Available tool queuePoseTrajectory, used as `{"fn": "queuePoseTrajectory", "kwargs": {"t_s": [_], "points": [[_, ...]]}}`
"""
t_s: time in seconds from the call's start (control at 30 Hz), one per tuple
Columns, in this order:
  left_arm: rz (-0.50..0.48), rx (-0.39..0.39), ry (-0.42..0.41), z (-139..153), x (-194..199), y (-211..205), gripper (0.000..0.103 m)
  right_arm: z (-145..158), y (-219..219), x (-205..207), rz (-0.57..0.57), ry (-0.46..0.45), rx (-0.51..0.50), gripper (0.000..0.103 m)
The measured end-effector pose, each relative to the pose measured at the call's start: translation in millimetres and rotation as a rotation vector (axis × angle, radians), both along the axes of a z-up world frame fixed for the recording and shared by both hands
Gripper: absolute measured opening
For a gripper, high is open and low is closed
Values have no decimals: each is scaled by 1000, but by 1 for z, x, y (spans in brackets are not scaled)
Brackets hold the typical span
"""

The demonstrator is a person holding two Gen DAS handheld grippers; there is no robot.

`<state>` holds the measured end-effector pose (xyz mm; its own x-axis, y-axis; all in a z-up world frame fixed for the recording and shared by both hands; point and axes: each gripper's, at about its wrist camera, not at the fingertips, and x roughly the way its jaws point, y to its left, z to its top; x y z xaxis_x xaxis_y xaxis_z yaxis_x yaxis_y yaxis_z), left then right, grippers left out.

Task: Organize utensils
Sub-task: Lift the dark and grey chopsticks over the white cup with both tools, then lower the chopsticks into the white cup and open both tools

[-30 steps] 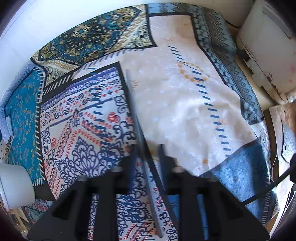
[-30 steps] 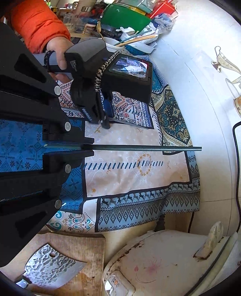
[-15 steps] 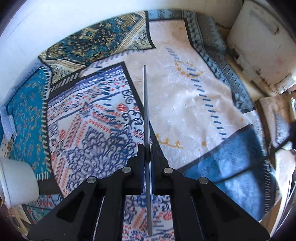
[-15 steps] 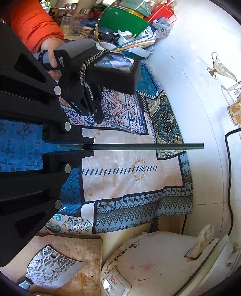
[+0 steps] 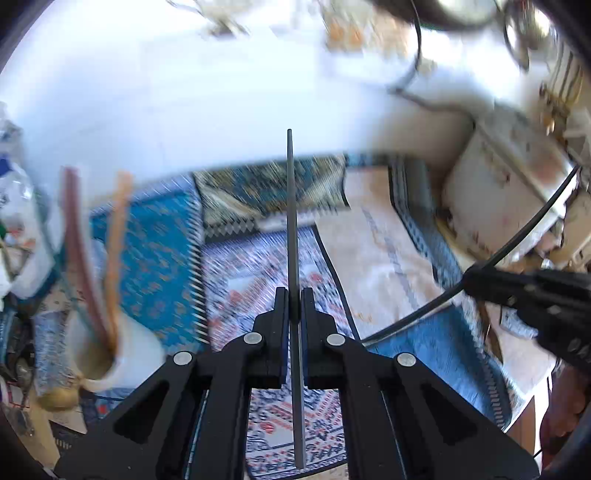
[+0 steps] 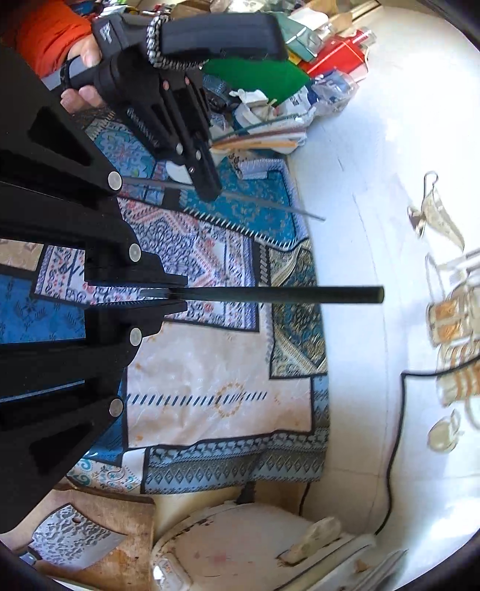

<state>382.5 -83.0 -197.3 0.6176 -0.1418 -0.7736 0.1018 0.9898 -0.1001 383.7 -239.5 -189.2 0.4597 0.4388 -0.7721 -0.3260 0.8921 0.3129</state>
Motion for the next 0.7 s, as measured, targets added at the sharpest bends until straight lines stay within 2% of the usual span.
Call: {"fn": "queuePoseTrajectory", "kwargs": {"t_s": [0.33,0.53,0.7], "points": [[121,-11,-203,80,-28,76,4,47,65,-7,99,-103,23,5],[199,-31,-270,106,-29,126,4,64,106,-11,154,-138,45,5],[240,-18,-292,108,-19,160,4,69,139,-10,189,-143,63,5]]}}
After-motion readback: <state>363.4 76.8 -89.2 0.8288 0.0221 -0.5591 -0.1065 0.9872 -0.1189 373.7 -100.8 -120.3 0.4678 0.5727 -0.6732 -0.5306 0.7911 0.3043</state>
